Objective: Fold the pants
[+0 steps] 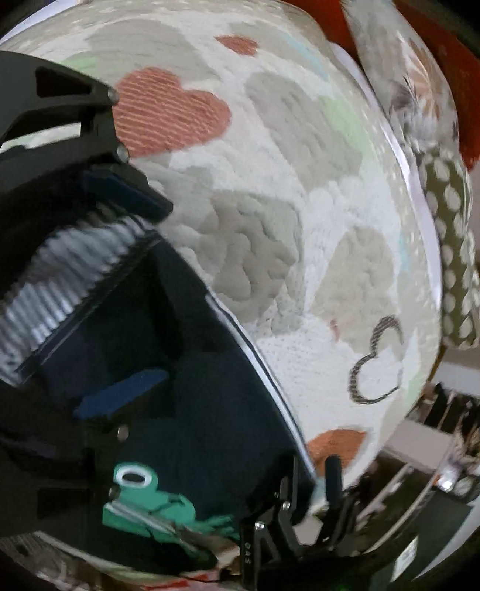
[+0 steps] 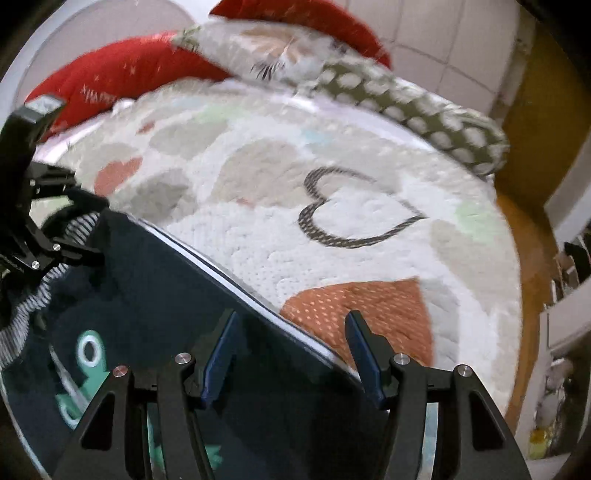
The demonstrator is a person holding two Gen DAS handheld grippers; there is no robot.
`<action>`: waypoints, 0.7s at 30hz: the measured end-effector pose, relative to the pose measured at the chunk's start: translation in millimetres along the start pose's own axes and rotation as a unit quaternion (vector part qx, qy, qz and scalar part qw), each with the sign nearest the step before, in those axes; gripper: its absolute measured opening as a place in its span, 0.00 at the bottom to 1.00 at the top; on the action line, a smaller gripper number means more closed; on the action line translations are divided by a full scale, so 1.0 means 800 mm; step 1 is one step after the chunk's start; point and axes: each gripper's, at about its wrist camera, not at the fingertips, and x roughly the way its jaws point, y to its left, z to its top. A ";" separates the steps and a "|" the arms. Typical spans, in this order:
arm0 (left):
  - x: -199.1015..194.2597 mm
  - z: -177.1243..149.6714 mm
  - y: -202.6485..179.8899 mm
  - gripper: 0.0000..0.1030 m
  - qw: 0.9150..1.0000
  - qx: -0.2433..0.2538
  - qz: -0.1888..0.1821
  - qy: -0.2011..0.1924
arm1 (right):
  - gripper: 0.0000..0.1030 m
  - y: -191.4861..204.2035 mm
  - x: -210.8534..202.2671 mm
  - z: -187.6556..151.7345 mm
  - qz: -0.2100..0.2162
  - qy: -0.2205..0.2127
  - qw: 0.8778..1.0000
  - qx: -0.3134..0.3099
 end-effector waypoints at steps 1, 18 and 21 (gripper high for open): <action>0.004 0.001 -0.001 0.86 1.000 0.001 0.002 0.002 | 0.61 0.002 0.011 0.001 0.000 0.009 1.000 -0.009; -0.155 -0.088 -0.067 0.06 0.990 -0.012 0.044 -0.136 | 0.04 0.064 -0.109 -0.029 0.014 -0.063 0.998 0.028; -0.184 -0.129 -0.090 0.06 0.985 -0.021 0.040 -0.164 | 0.04 0.094 -0.155 -0.065 0.020 -0.090 0.995 0.031</action>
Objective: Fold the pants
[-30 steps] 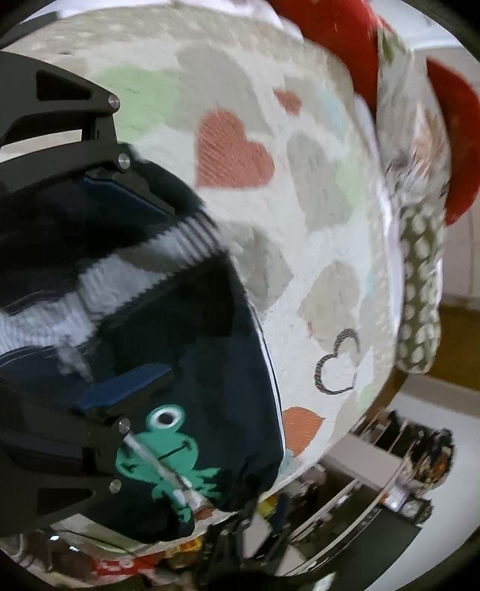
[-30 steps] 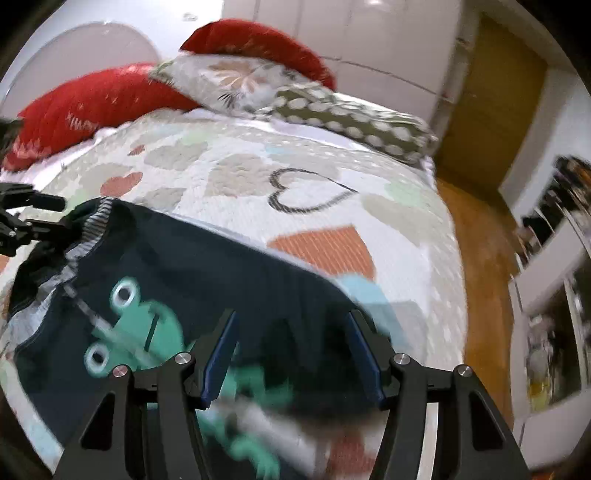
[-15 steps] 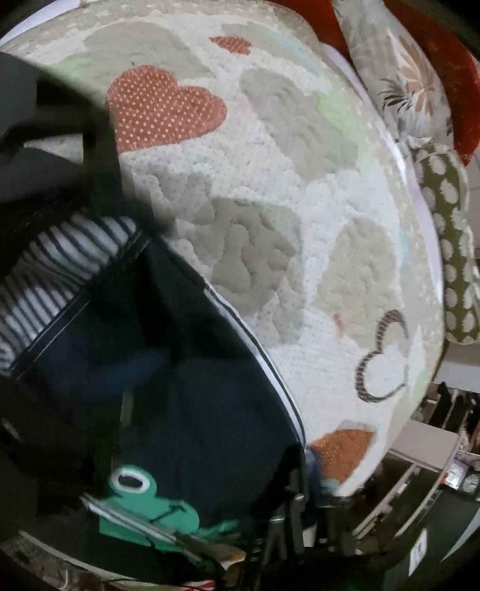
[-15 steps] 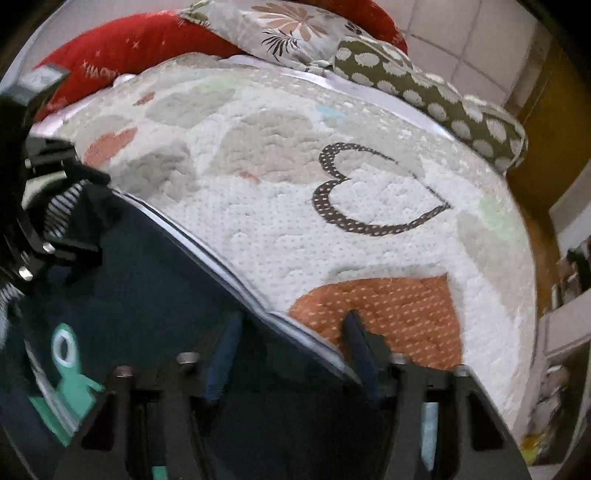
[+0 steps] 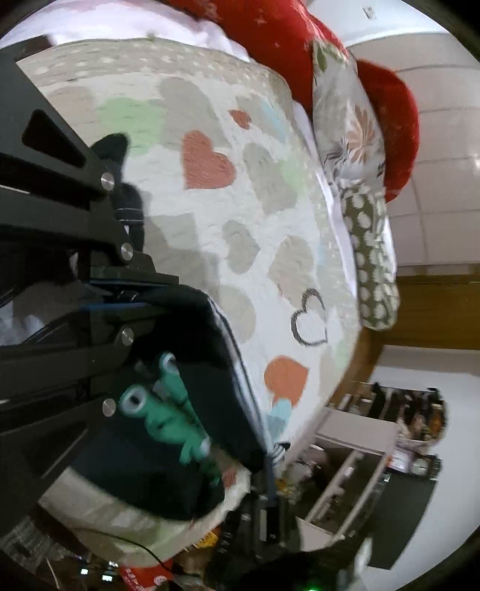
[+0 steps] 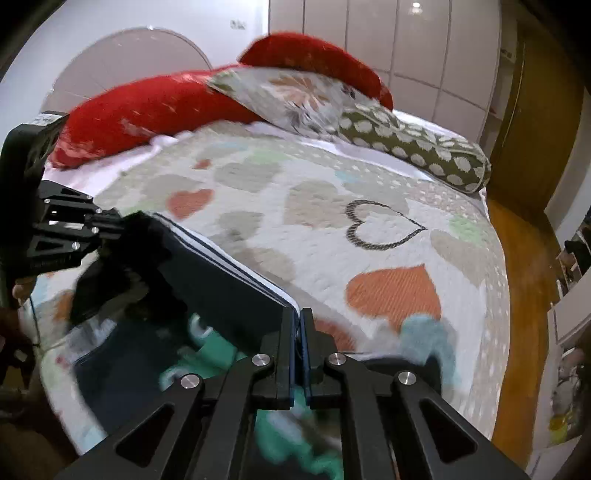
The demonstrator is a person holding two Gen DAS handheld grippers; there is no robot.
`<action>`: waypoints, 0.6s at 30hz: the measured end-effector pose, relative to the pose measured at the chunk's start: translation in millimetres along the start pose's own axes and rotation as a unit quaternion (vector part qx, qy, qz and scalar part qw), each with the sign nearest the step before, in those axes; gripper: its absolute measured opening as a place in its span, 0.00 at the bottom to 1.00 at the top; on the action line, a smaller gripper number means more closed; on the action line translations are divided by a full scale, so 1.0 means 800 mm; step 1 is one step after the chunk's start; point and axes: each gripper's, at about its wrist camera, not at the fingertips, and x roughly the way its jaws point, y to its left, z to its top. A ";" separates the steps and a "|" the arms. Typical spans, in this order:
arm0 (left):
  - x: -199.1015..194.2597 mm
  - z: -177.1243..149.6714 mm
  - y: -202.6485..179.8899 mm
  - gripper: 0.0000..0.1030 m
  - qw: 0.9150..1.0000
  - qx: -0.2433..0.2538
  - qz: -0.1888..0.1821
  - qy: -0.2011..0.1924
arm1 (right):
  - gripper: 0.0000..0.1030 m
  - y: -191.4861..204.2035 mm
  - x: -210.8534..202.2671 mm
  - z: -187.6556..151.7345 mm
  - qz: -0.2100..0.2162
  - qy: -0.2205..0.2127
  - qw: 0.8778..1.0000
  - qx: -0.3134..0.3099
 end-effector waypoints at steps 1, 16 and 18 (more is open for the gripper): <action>-0.013 -0.016 -0.006 0.06 1.000 -0.010 -0.004 -0.007 | 0.04 0.008 -0.008 -0.010 0.002 -0.004 1.000 0.001; -0.071 -0.196 -0.038 0.21 0.995 -0.093 0.017 0.016 | 0.30 0.080 -0.060 -0.205 0.018 -0.021 0.991 0.131; -0.093 -0.189 -0.030 0.26 0.995 -0.100 0.021 -0.006 | 0.47 0.062 -0.090 -0.216 -0.003 -0.052 0.986 0.159</action>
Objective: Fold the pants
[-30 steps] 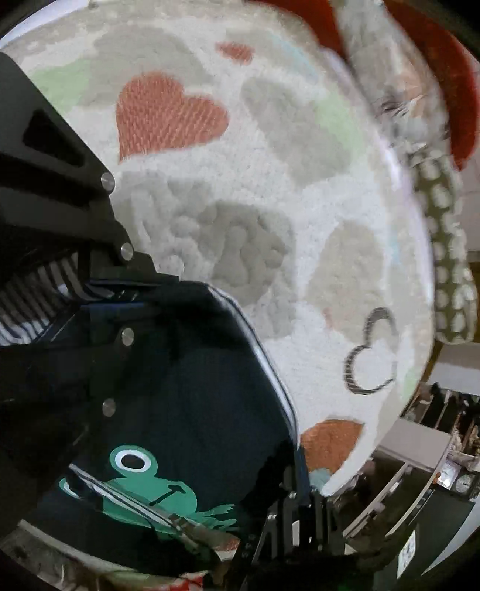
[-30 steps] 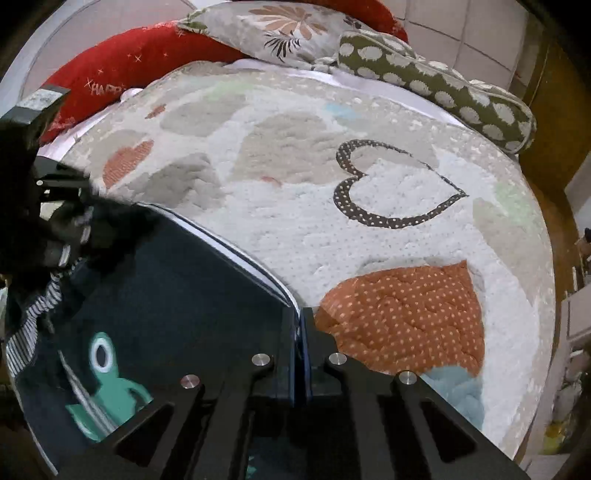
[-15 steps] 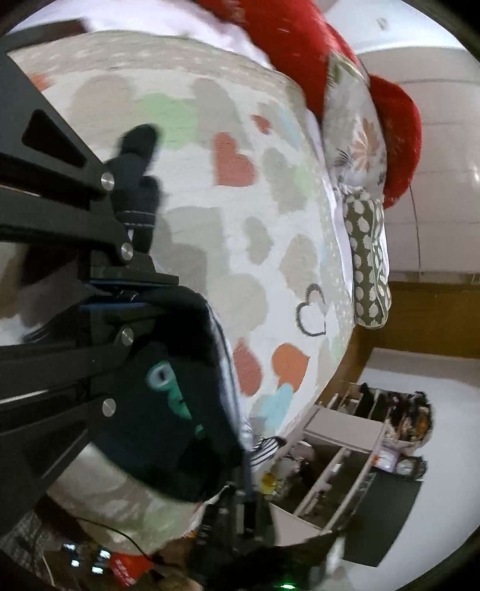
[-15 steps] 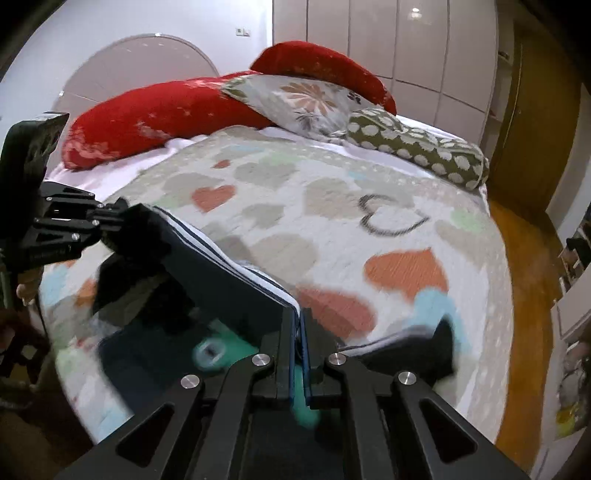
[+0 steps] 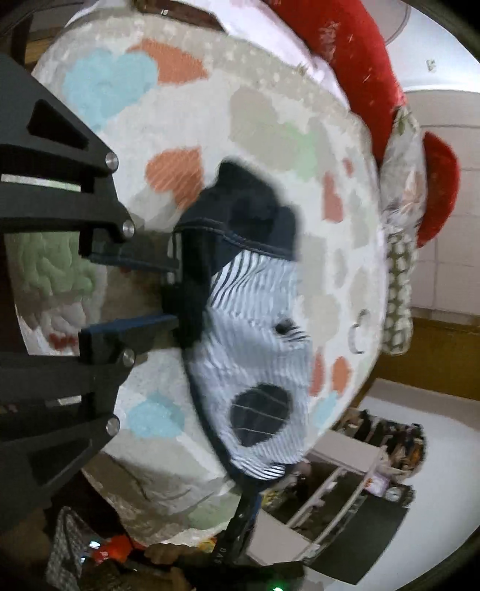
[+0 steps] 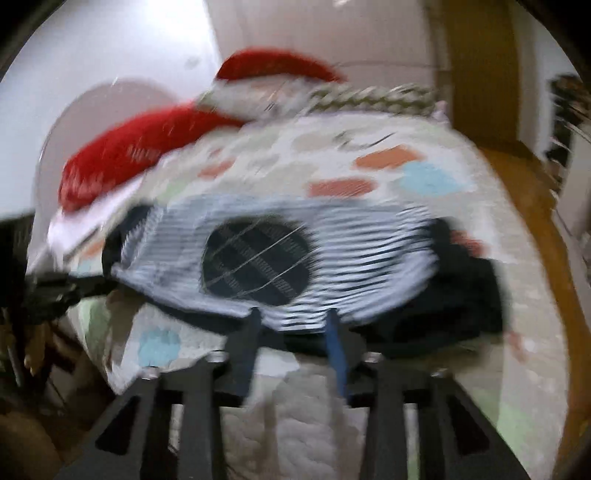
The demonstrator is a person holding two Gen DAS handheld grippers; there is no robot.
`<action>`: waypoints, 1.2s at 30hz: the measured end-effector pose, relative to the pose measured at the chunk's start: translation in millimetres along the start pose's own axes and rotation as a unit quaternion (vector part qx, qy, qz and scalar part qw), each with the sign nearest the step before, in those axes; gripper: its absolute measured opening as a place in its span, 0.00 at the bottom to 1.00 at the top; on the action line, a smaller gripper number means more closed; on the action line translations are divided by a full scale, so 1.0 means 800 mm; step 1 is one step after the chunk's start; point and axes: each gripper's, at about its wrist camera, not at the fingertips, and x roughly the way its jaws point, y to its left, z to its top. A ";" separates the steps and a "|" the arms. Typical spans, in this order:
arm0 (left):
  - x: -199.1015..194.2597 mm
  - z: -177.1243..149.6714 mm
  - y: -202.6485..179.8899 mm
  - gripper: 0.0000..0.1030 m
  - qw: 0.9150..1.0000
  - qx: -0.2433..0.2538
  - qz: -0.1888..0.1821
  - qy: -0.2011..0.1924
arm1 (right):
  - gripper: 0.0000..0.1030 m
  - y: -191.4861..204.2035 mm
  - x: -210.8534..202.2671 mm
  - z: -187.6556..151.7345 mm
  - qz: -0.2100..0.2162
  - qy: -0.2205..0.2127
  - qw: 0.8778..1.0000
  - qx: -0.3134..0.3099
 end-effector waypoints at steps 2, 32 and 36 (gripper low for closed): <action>-0.010 0.012 0.008 0.39 1.000 -0.015 -0.004 -0.017 | 0.49 -0.024 -0.025 0.001 -0.027 -0.021 0.999 0.024; 0.112 0.032 0.001 0.56 0.993 0.004 0.118 -0.008 | 0.72 -0.164 -0.031 0.009 -0.099 -0.055 0.962 0.248; 0.111 0.025 -0.001 0.56 0.992 -0.004 0.125 -0.022 | 0.63 -0.154 0.015 0.015 -0.079 -0.002 0.968 0.237</action>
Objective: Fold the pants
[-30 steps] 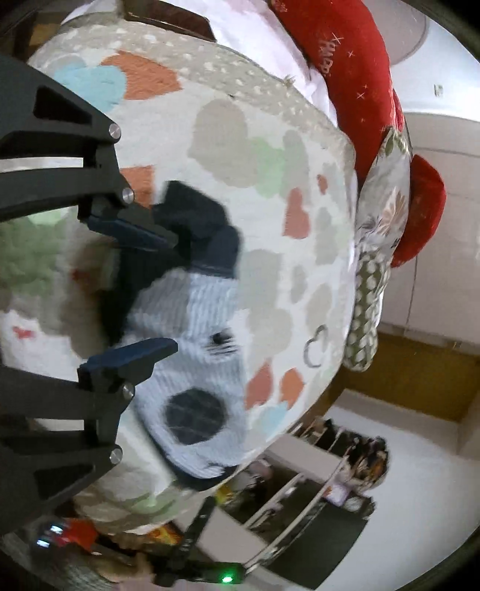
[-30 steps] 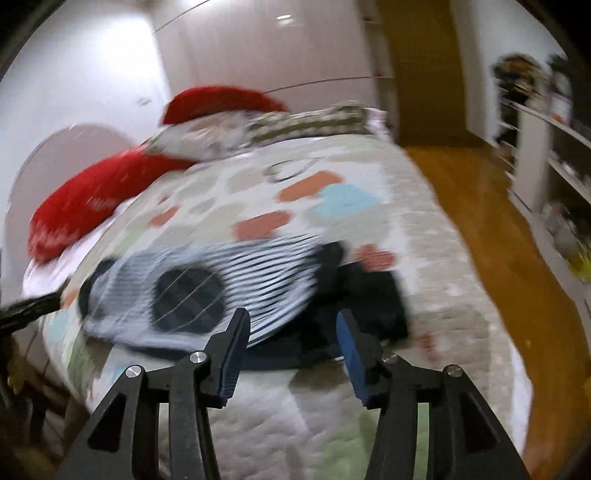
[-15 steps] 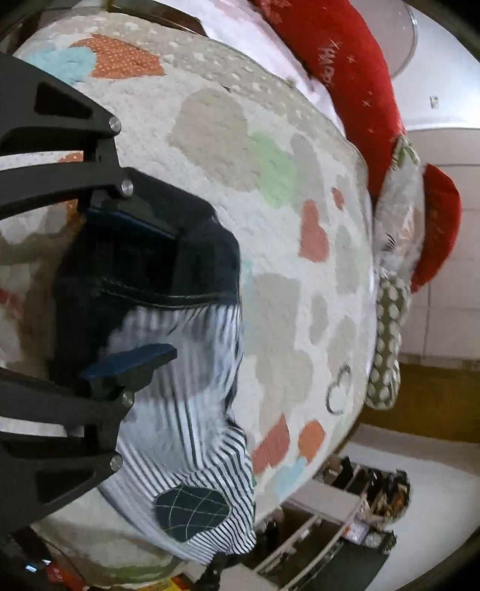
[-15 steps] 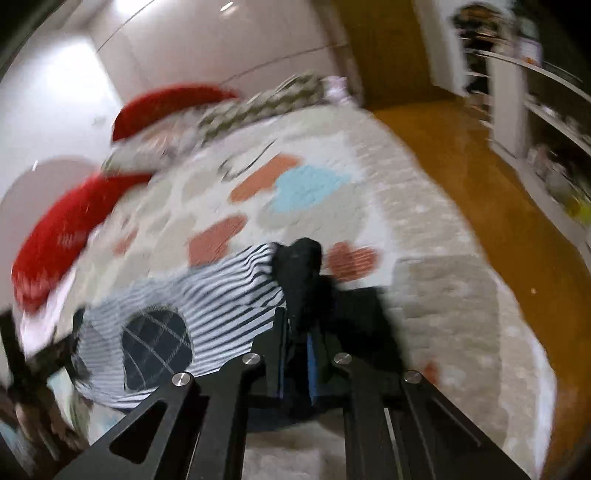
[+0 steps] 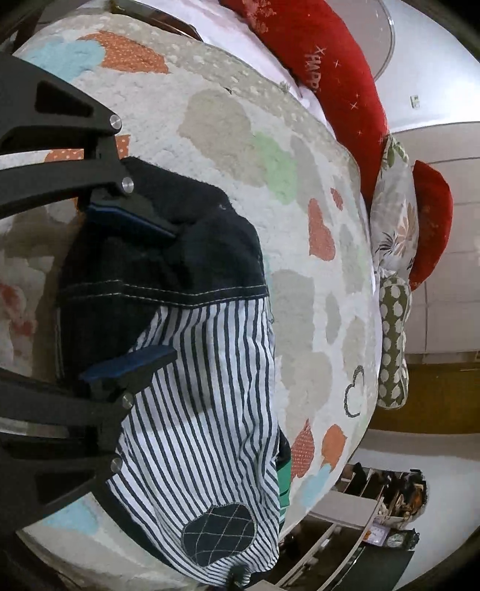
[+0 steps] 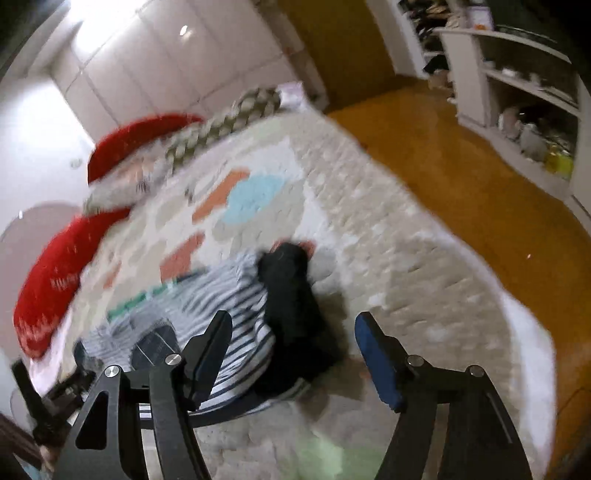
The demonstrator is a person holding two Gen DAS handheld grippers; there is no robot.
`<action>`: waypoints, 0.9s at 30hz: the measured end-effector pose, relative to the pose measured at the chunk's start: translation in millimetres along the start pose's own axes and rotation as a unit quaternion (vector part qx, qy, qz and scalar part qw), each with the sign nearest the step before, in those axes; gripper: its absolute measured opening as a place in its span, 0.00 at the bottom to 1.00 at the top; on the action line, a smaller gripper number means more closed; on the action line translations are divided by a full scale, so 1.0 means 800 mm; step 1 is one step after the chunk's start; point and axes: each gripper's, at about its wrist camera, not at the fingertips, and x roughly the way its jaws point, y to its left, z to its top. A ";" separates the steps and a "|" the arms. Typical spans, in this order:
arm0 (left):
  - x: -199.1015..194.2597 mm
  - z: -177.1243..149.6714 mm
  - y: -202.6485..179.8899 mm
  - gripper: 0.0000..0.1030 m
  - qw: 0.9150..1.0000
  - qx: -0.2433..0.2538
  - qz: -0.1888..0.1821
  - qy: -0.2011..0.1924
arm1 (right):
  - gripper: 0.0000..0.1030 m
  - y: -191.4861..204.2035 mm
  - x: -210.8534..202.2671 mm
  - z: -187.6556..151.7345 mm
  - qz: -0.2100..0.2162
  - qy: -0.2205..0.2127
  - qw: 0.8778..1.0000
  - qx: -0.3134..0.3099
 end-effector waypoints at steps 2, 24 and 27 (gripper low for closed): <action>-0.001 0.000 -0.001 0.56 1.000 -0.003 0.005 0.000 | 0.24 0.009 0.020 -0.003 0.003 0.029 1.000 -0.005; -0.036 0.023 -0.007 0.63 0.995 -0.054 -0.088 0.015 | 0.50 0.085 -0.072 0.016 0.078 -0.057 0.995 -0.029; -0.010 0.006 -0.019 0.63 0.995 -0.048 -0.069 0.050 | 0.50 0.138 -0.025 0.009 0.151 0.008 0.988 -0.040</action>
